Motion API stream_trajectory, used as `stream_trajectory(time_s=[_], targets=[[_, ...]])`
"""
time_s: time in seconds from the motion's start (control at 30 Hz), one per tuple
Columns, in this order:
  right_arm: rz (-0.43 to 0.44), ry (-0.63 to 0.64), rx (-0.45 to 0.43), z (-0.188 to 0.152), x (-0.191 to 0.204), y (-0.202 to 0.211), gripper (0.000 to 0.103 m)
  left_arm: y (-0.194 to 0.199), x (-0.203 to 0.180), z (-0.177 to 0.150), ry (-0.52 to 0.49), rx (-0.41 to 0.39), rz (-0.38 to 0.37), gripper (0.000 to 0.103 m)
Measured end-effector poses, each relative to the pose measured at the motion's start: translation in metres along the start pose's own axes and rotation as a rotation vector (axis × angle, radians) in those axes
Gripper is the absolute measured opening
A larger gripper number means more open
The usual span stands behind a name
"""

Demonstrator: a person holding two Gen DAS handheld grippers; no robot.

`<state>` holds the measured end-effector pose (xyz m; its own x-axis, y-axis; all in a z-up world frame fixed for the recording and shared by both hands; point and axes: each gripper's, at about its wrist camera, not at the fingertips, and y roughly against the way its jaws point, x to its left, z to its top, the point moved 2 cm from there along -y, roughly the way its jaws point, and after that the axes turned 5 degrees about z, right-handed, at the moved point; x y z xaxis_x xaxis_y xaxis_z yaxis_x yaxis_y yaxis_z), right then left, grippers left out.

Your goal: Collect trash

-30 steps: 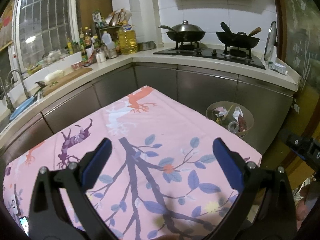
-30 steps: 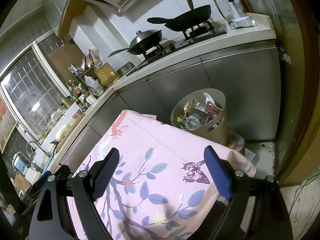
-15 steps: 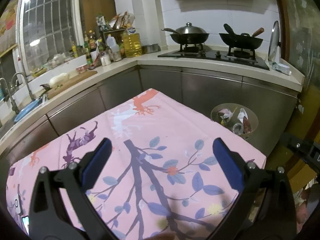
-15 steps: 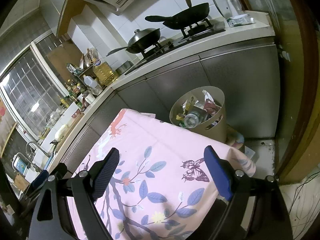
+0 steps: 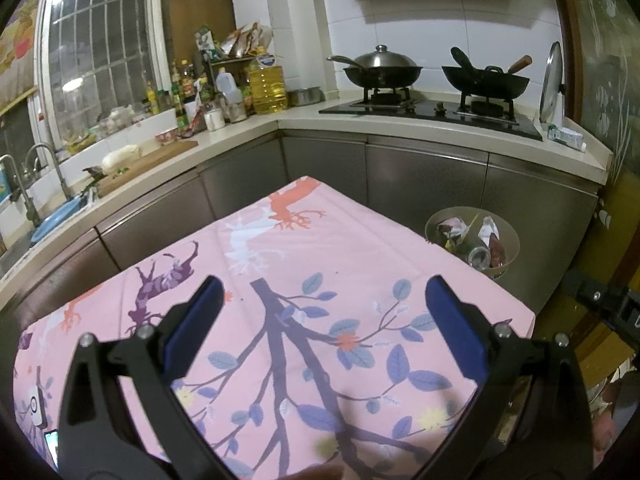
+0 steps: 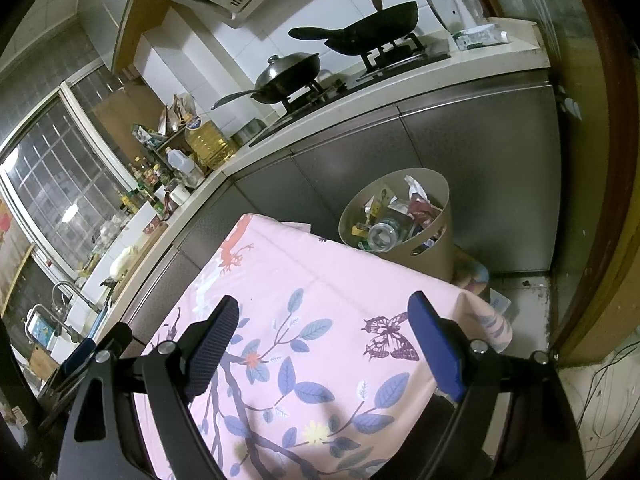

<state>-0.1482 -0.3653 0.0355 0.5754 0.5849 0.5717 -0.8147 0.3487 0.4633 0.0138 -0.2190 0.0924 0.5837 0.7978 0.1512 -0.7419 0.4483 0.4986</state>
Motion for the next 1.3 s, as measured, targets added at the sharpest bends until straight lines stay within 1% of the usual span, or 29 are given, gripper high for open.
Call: stream_trajectory(time_s=[0.3,0.47,0.8,0.93,1.3], targets=[[0.0,0.001,0.003,0.001,-0.001,-0.001,0.083,-0.001,-0.001,-0.002,-0.008,0.006,-0.003,0.097],[-0.006,-0.002,0.006,-0.004,-0.003,-0.003,0.083,-0.006,-0.002,-0.004,-0.017,0.013,-0.015,0.097],[-0.033,-0.007,0.006,-0.007,-0.01,-0.004,0.083,-0.016,-0.01,-0.01,-0.033,0.068,-0.098,0.097],[-0.042,-0.014,0.005,-0.008,-0.014,-0.004,0.083,-0.019,-0.014,-0.011,-0.036,0.086,-0.119,0.097],[-0.043,-0.032,0.024,-0.009,-0.021,-0.011,0.083,-0.028,-0.02,-0.013,-0.051,0.114,-0.106,0.097]])
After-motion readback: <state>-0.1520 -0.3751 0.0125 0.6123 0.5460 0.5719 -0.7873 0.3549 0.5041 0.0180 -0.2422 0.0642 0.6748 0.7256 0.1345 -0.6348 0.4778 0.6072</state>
